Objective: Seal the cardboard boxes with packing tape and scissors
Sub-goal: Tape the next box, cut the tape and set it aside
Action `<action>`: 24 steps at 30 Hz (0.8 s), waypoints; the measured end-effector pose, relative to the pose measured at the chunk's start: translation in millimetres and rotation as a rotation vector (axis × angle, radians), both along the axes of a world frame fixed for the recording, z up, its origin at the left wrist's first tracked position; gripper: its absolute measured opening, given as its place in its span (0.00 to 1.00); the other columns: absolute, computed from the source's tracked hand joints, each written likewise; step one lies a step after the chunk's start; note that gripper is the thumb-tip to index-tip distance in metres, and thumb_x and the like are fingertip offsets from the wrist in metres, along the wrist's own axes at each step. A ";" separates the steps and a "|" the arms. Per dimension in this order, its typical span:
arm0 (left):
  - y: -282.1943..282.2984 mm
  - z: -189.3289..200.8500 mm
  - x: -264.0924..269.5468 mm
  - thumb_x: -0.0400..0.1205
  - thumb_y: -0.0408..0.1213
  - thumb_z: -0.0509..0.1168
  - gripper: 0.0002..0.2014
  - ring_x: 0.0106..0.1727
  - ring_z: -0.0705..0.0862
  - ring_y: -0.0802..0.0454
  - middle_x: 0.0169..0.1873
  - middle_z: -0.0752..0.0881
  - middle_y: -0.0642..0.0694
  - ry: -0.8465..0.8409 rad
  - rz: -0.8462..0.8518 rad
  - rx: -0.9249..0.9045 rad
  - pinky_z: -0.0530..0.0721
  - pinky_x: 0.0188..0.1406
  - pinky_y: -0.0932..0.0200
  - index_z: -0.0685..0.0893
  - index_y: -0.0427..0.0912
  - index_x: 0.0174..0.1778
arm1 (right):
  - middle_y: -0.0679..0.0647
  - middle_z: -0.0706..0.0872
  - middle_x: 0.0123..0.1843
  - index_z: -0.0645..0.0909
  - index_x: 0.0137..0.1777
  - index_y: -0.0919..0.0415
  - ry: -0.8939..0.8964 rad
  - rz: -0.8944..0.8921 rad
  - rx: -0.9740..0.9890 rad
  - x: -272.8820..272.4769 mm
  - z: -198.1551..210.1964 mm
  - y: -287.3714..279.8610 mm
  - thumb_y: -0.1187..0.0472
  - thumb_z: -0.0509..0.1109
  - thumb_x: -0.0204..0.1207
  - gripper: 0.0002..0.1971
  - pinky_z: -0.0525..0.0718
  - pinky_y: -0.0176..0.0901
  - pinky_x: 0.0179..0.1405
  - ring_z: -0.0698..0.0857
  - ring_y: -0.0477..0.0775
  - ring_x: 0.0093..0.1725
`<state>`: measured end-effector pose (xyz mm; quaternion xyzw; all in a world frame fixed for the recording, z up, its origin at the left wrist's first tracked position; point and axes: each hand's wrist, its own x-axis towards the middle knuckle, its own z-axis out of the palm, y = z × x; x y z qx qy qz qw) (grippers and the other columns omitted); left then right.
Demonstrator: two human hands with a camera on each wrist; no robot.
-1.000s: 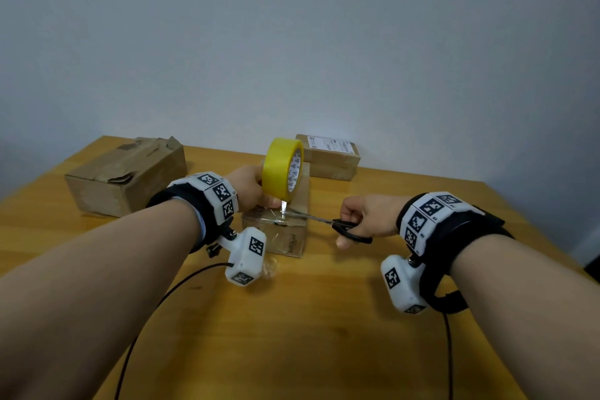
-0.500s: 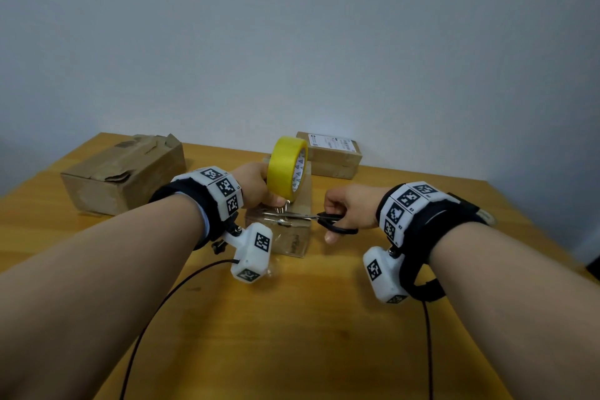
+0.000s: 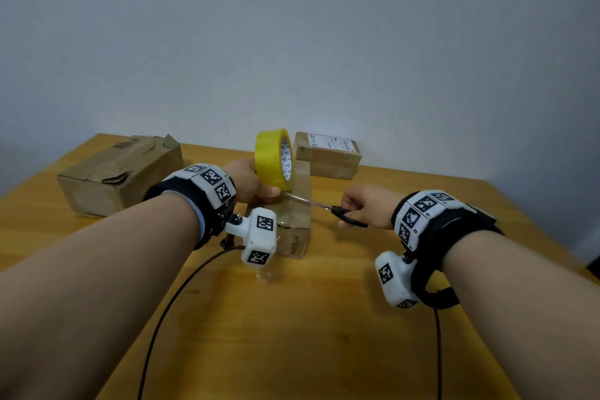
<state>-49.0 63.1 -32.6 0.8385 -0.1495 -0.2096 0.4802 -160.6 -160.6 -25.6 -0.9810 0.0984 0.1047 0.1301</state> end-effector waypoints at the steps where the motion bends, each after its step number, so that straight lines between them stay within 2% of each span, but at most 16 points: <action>1: 1.1 -0.2 -0.5 0.74 0.31 0.76 0.12 0.48 0.88 0.46 0.45 0.90 0.44 0.011 0.016 -0.026 0.85 0.54 0.52 0.86 0.42 0.52 | 0.52 0.88 0.46 0.82 0.52 0.56 -0.019 -0.041 -0.013 -2.1 -3.2 -4.7 0.49 0.75 0.77 0.12 0.74 0.39 0.36 0.79 0.49 0.40; 2: 2.0 -1.3 -0.4 0.74 0.31 0.76 0.12 0.46 0.87 0.47 0.45 0.90 0.44 0.017 0.031 -0.038 0.84 0.51 0.53 0.86 0.42 0.53 | 0.56 0.90 0.50 0.83 0.54 0.60 -0.033 -0.098 -0.022 -4.6 -6.9 -8.9 0.50 0.73 0.79 0.13 0.74 0.40 0.36 0.79 0.51 0.41; 4: 3.7 -2.8 -0.9 0.74 0.33 0.77 0.12 0.44 0.86 0.49 0.45 0.89 0.45 0.001 0.054 -0.031 0.84 0.51 0.53 0.87 0.43 0.51 | 0.59 0.90 0.48 0.86 0.55 0.65 -0.022 -0.229 -0.069 -8.0 -14.7 -16.5 0.48 0.72 0.80 0.18 0.74 0.40 0.32 0.79 0.53 0.39; 6: 5.1 -3.8 -2.2 0.72 0.34 0.78 0.12 0.47 0.87 0.47 0.45 0.90 0.45 -0.012 0.074 -0.037 0.85 0.55 0.50 0.87 0.43 0.50 | 0.56 0.88 0.45 0.85 0.55 0.66 0.026 -0.340 -0.172 -10.4 -19.7 -17.0 0.42 0.74 0.76 0.25 0.77 0.40 0.32 0.81 0.54 0.39; 8: 5.8 -3.7 -2.8 0.71 0.33 0.79 0.12 0.48 0.87 0.46 0.45 0.90 0.44 0.000 0.091 -0.059 0.85 0.56 0.49 0.87 0.44 0.49 | 0.54 0.87 0.43 0.84 0.51 0.63 0.088 -0.363 -0.295 -10.1 -24.7 -11.4 0.38 0.75 0.73 0.26 0.79 0.41 0.33 0.83 0.54 0.40; 10: 7.1 -2.9 -4.2 0.71 0.31 0.78 0.12 0.44 0.87 0.48 0.43 0.90 0.44 0.014 0.098 -0.089 0.86 0.50 0.52 0.86 0.43 0.48 | 0.53 0.81 0.35 0.80 0.40 0.63 0.194 -0.325 -0.406 -8.6 -27.6 -2.1 0.42 0.71 0.78 0.22 0.76 0.40 0.30 0.81 0.53 0.37; 12: 9.1 -2.5 -5.9 0.71 0.30 0.78 0.12 0.42 0.87 0.49 0.41 0.90 0.45 0.025 0.102 -0.112 0.85 0.43 0.55 0.86 0.43 0.48 | 0.54 0.76 0.32 0.74 0.33 0.64 0.257 -0.305 -0.443 -5.0 -29.0 5.3 0.52 0.64 0.85 0.21 0.77 0.42 0.38 0.78 0.51 0.33; 13: 10.3 -2.0 -7.4 0.71 0.29 0.78 0.12 0.41 0.87 0.49 0.40 0.90 0.45 0.026 0.100 -0.120 0.85 0.41 0.56 0.86 0.43 0.47 | 0.54 0.78 0.35 0.76 0.35 0.65 0.259 -0.290 -0.437 -3.3 -27.9 6.4 0.55 0.64 0.85 0.18 0.78 0.42 0.43 0.78 0.51 0.34; 15: 11.4 -1.5 -9.2 0.72 0.28 0.77 0.11 0.40 0.87 0.51 0.39 0.90 0.46 0.021 0.092 -0.126 0.84 0.38 0.58 0.86 0.44 0.46 | 0.54 0.84 0.45 0.85 0.50 0.63 0.147 -0.241 -0.365 -1.0 -20.3 8.7 0.54 0.67 0.83 0.12 0.82 0.43 0.47 0.83 0.52 0.44; 17: 12.1 -1.1 -10.0 0.72 0.27 0.77 0.11 0.40 0.87 0.51 0.39 0.90 0.46 0.023 0.078 -0.142 0.85 0.38 0.58 0.86 0.43 0.46 | 0.51 0.86 0.55 0.84 0.61 0.57 -0.063 -0.243 -0.125 -0.2 -8.2 22.2 0.45 0.71 0.78 0.19 0.84 0.44 0.51 0.85 0.52 0.53; 19: 11.9 -1.8 -9.7 0.72 0.26 0.77 0.12 0.44 0.89 0.49 0.42 0.91 0.44 0.033 0.069 -0.173 0.88 0.46 0.53 0.86 0.43 0.47 | 0.50 0.83 0.65 0.76 0.72 0.54 -0.143 -0.257 0.155 6.7 0.0 43.5 0.36 0.74 0.72 0.33 0.84 0.48 0.58 0.83 0.53 0.60; 21: 11.5 -3.0 -10.0 0.72 0.26 0.76 0.12 0.46 0.89 0.47 0.43 0.91 0.43 0.040 0.073 -0.198 0.88 0.49 0.51 0.87 0.42 0.47 | 0.53 0.78 0.73 0.63 0.82 0.54 -0.093 -0.293 0.349 15.4 2.3 66.1 0.33 0.77 0.66 0.49 0.85 0.55 0.62 0.82 0.56 0.64; 23: 11.6 -4.5 -9.8 0.73 0.25 0.76 0.12 0.44 0.89 0.47 0.43 0.91 0.42 0.060 0.079 -0.225 0.88 0.46 0.54 0.87 0.40 0.49 | 0.56 0.75 0.76 0.54 0.84 0.56 -0.044 -0.307 0.370 21.1 1.4 83.4 0.34 0.80 0.63 0.56 0.85 0.58 0.63 0.82 0.60 0.67; 24: 11.8 -5.1 -9.4 0.73 0.25 0.75 0.12 0.42 0.88 0.47 0.43 0.90 0.42 0.077 0.081 -0.242 0.88 0.43 0.56 0.87 0.40 0.50 | 0.58 0.74 0.76 0.52 0.84 0.59 -0.041 -0.287 0.338 23.7 -1.3 88.4 0.37 0.80 0.66 0.55 0.83 0.56 0.66 0.81 0.61 0.68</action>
